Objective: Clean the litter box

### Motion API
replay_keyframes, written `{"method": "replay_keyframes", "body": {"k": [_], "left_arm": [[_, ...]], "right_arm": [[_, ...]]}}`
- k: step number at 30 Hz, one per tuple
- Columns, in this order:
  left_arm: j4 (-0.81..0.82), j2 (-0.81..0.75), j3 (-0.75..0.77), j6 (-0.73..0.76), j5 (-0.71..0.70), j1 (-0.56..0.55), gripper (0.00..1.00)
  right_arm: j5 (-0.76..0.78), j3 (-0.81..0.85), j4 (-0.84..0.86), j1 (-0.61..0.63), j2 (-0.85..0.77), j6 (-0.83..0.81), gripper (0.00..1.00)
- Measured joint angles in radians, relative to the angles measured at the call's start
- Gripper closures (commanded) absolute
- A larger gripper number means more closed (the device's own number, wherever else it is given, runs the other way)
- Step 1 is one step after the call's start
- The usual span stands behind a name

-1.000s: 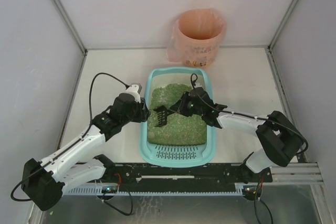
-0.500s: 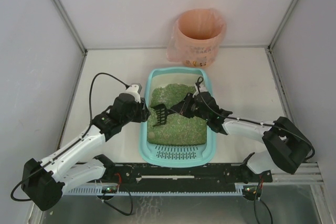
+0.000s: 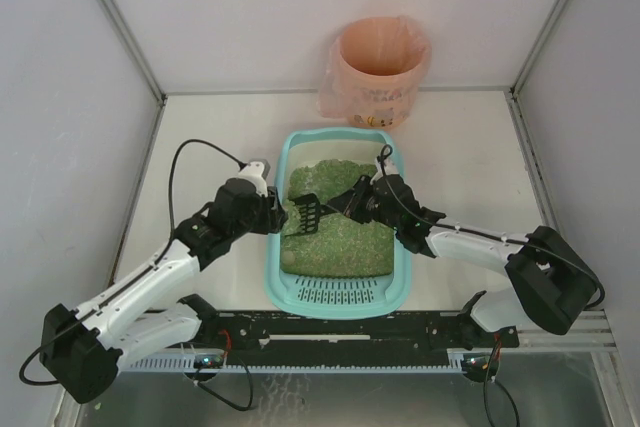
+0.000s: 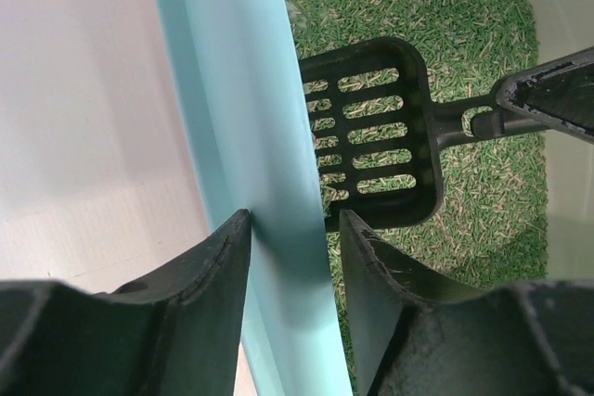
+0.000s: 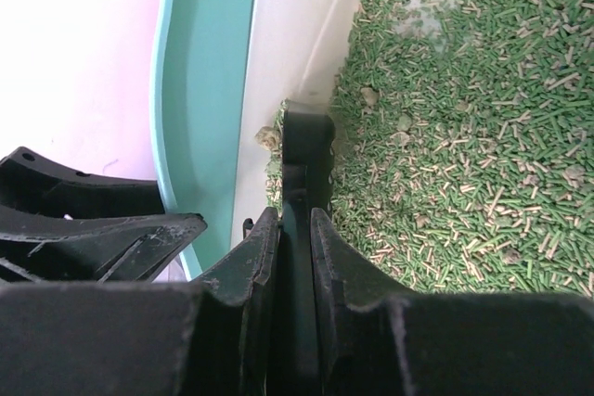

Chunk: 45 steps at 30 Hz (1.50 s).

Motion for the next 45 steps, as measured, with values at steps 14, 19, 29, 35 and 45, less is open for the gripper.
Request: {"method": "replay_keyframes", "body": {"k": [14,19,29,35,45], "left_arm": [[-0.064,-0.084,0.062,0.002,-0.014,-0.005,0.32],[-0.084,-0.103,0.091,0.01,-0.035,-0.005,0.32],[-0.099,-0.101,0.092,0.01,-0.042,-0.005,0.32],[-0.099,-0.069,0.092,0.01,-0.038,-0.005,0.36],[-0.099,0.005,0.092,0.021,-0.003,-0.006,0.48]], "right_arm": [[0.053,-0.021,-0.066,-0.005,-0.108,0.015,1.0],[0.089,-0.039,-0.117,-0.013,-0.174,0.014,1.0],[0.158,-0.085,-0.241,-0.058,-0.362,0.005,1.0],[0.187,-0.037,-0.383,-0.063,-0.336,-0.03,1.0],[0.269,0.219,-0.597,-0.012,-0.125,-0.126,1.0]]}}
